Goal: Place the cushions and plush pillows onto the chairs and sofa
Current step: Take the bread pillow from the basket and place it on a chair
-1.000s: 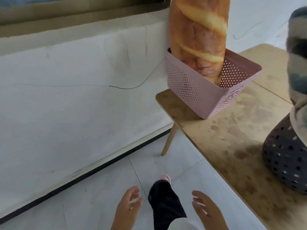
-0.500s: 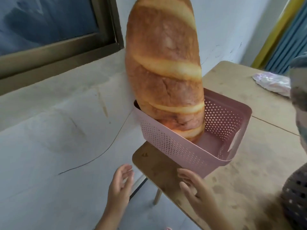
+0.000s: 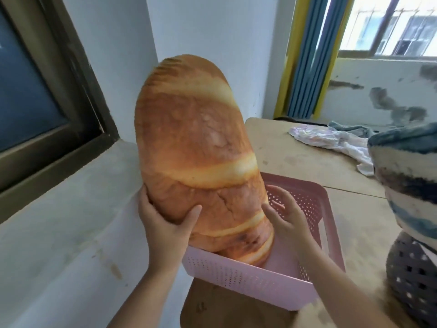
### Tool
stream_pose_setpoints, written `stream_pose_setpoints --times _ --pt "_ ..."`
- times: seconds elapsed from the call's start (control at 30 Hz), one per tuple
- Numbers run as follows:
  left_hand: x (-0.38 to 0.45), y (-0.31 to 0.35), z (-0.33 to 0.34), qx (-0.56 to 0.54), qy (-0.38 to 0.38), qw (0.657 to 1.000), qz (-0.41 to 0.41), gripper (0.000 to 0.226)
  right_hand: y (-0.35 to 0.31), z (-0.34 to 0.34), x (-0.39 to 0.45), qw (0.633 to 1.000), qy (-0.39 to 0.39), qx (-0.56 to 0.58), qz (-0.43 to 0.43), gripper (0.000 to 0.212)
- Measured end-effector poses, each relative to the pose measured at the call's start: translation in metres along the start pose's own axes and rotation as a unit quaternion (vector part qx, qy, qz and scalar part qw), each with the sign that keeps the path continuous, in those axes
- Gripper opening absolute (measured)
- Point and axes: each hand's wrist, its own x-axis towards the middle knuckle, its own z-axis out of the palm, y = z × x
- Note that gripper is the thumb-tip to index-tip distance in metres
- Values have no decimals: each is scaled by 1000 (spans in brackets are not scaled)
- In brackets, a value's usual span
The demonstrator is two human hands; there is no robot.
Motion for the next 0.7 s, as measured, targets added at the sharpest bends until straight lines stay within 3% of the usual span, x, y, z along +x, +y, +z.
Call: stream_pose_setpoints --times 0.17,0.3,0.37,0.5,0.53,0.6,0.7 --pt "10 -13 -6 -67 -42 997 -22 101 -20 17 73 994 -21 58 94 61" --pt "10 -10 -4 -66 -73 995 -36 130 -24 14 98 984 -104 79 122 85" --pt "6 -7 2 -37 -76 995 -43 141 -22 17 101 984 -118 52 121 73" --pt "4 -9 11 -28 -55 996 -65 152 -11 27 99 990 -78 -12 118 10" --pt "5 -7 13 -33 -55 995 -74 154 -11 28 98 992 -59 -32 110 8" --pt "8 -3 17 -45 -54 995 -68 150 -14 31 96 993 -23 -57 100 25" --pt "9 5 22 -57 -51 996 -48 119 -26 31 91 993 24 -86 75 41"
